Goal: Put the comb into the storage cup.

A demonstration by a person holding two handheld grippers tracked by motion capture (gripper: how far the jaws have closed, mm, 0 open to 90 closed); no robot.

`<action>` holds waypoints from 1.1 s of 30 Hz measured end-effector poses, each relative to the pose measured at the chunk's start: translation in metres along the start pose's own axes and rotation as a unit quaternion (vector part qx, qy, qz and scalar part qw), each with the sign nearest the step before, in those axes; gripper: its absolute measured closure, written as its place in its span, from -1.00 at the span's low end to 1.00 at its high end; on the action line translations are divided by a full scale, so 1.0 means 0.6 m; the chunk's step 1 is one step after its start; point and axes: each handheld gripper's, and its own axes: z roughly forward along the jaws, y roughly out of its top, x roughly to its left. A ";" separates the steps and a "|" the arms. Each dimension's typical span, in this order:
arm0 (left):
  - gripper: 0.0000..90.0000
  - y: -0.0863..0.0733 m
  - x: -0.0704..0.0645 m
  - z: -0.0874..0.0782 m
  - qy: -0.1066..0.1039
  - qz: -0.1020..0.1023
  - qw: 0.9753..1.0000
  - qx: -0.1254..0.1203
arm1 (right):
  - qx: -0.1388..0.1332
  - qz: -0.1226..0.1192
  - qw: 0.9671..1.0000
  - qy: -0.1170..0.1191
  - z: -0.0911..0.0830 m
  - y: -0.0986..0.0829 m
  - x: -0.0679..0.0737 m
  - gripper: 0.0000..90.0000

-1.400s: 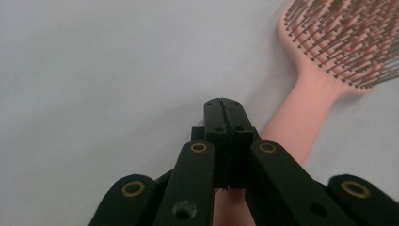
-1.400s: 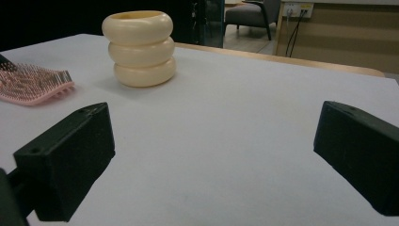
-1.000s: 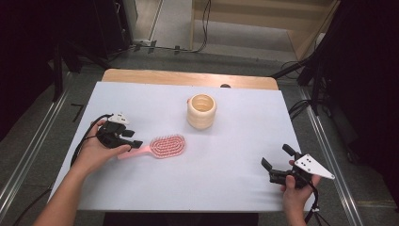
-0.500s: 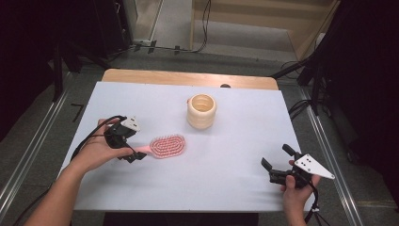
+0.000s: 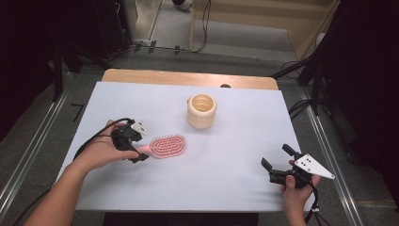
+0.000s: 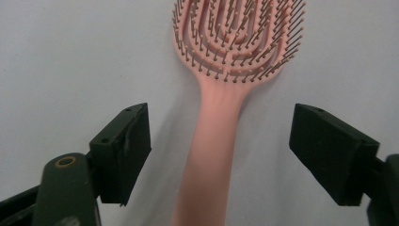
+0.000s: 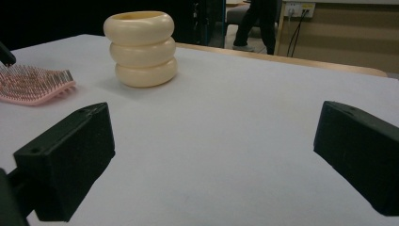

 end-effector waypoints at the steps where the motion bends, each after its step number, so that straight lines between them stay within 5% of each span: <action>1: -0.48 0.001 0.000 0.001 0.000 0.002 1.000 0.005 | 0.000 0.000 1.000 0.000 0.000 0.000 0.000 -1.00; 16: 0.36 0.009 -0.001 0.017 0.005 0.013 0.999 0.029 | -0.001 0.002 1.000 0.000 0.000 0.000 0.000 -1.00; 33: 0.55 0.022 -0.005 0.027 0.008 0.043 0.997 0.057 | 0.002 -0.003 1.000 -0.001 0.001 0.000 0.000 -1.00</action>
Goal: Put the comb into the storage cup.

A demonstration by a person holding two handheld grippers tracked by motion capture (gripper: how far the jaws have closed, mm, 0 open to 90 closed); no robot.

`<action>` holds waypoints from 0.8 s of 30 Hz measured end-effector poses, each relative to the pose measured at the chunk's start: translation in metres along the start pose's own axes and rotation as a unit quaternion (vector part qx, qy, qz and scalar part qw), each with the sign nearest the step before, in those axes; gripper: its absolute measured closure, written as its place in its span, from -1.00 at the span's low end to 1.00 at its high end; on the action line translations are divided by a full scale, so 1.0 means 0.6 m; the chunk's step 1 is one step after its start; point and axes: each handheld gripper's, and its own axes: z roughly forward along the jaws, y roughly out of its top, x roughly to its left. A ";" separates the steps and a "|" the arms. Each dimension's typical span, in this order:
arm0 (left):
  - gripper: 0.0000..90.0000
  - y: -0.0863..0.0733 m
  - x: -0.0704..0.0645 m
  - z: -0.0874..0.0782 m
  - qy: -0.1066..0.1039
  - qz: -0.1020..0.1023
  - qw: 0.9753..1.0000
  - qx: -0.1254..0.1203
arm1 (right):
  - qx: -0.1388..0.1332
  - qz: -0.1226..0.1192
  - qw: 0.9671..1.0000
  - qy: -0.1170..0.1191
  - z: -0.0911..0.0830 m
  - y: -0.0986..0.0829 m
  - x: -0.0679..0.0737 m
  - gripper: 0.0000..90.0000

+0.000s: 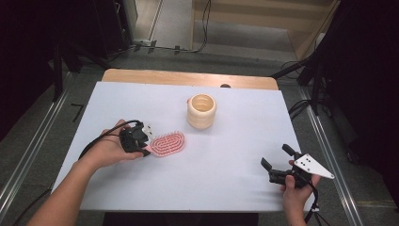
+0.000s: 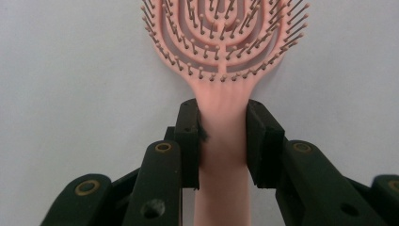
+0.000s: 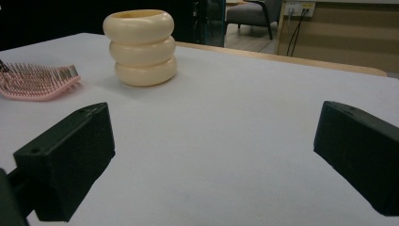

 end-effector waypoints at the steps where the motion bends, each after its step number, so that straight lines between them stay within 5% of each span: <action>1: 0.55 -0.001 -0.001 0.000 0.002 0.003 1.000 -0.005 | 0.000 0.000 1.000 0.000 0.000 0.000 0.000 -1.00; 14: 0.56 -0.002 -0.001 -0.003 0.004 -0.018 0.999 -0.043 | 0.000 0.000 1.000 0.000 0.000 0.000 0.000 -1.00; 19: 0.56 -0.005 0.000 -0.009 -0.006 -0.037 0.997 -0.072 | 0.000 0.000 1.000 0.000 0.000 0.000 0.000 -1.00; 24: 0.56 -0.006 -0.004 -0.016 0.012 -0.040 0.995 -0.093 | 0.000 0.000 1.000 0.000 0.000 0.000 0.000 -1.00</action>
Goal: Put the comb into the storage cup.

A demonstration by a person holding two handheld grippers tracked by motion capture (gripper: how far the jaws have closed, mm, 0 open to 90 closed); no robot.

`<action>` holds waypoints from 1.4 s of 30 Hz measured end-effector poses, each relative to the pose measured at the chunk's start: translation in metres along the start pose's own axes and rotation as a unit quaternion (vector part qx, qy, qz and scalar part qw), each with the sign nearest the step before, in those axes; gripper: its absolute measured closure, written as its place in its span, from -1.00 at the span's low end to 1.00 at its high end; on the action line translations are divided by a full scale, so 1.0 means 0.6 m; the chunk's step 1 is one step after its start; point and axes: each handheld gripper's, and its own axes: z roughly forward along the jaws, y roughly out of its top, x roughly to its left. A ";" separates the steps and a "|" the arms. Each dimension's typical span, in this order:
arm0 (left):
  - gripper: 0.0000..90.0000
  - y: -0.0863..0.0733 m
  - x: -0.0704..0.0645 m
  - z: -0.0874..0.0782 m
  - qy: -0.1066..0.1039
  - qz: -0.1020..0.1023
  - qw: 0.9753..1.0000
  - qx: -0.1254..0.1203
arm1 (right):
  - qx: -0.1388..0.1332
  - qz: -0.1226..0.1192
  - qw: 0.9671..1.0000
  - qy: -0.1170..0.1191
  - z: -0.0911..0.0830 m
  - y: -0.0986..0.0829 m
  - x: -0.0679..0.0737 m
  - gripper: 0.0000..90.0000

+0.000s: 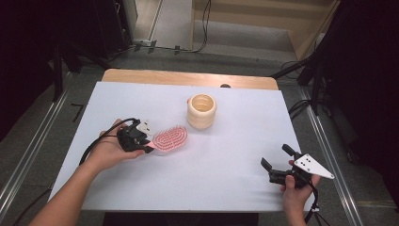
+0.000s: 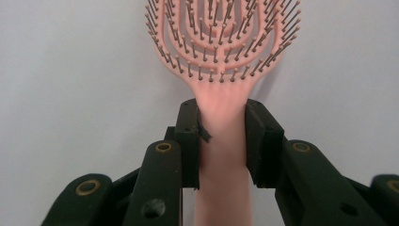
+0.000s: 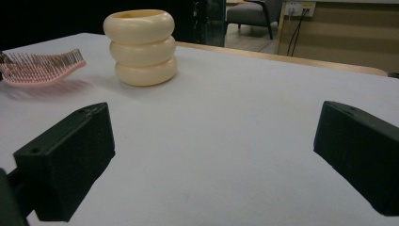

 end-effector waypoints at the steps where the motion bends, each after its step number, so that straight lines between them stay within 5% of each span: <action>1: 0.56 0.000 0.000 -0.001 -0.006 -0.005 1.000 -0.007 | 0.000 0.000 1.000 0.000 0.000 0.000 0.000 -1.00; 14: 0.56 -0.004 -0.018 -0.018 0.017 -0.012 0.996 -0.086 | -0.007 0.006 1.000 0.001 -0.003 0.000 -0.003 -1.00; 23: 0.56 -0.018 -0.028 -0.030 0.042 -0.033 0.985 -0.166 | -0.006 0.004 1.000 -0.001 -0.005 0.003 -0.001 -1.00; 28: 0.56 -0.019 -0.034 -0.032 0.039 -0.037 0.981 -0.188 | -0.005 0.006 1.000 -0.002 -0.007 0.005 -0.001 -1.00; 42: 0.56 -0.011 -0.056 -0.033 0.041 -0.059 0.963 -0.261 | -0.019 0.009 0.999 0.031 -0.010 0.038 0.020 -1.00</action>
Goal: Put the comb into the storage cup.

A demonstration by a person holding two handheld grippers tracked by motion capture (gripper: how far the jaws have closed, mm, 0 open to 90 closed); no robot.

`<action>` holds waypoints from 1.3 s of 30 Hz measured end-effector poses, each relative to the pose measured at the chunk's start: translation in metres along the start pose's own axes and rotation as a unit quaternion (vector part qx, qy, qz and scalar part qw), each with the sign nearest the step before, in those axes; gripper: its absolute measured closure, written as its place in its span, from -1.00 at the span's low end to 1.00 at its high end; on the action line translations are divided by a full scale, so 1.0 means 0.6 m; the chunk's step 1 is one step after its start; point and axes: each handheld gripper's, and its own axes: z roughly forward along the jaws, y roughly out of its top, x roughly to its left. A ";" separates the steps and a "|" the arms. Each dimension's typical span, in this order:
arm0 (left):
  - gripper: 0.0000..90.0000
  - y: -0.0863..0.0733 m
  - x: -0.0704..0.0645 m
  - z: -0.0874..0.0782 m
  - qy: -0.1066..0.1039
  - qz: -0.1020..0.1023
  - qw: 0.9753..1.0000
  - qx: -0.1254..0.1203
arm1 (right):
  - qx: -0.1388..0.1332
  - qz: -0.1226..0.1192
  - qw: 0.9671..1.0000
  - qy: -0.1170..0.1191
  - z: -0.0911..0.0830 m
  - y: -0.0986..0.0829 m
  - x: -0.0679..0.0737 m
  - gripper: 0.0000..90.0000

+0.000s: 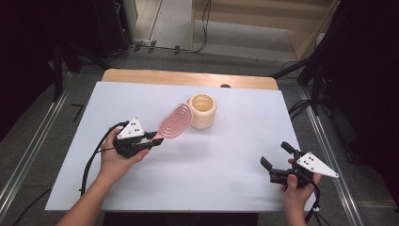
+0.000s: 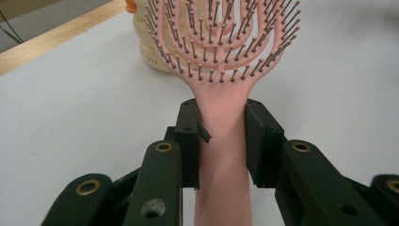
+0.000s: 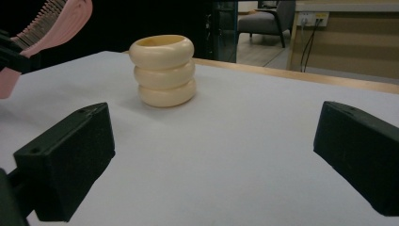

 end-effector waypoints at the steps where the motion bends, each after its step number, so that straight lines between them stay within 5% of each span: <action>1: 0.56 0.000 -0.001 0.000 -0.002 -0.004 1.000 -0.006 | 0.000 0.002 1.000 0.002 0.000 0.001 0.002 -1.00; 17: 0.56 0.007 -0.022 0.001 0.008 -0.013 0.998 -0.053 | 0.007 -0.008 0.999 0.039 0.027 0.055 0.036 -1.00; 31: 0.56 0.018 -0.038 0.011 0.009 -0.029 0.995 -0.098 | 0.016 -0.008 0.997 0.077 0.074 0.105 0.067 -1.00; 39: 0.56 0.014 -0.050 0.019 0.010 -0.023 0.995 -0.100 | 0.006 -0.008 0.995 0.096 0.101 0.124 0.090 -1.00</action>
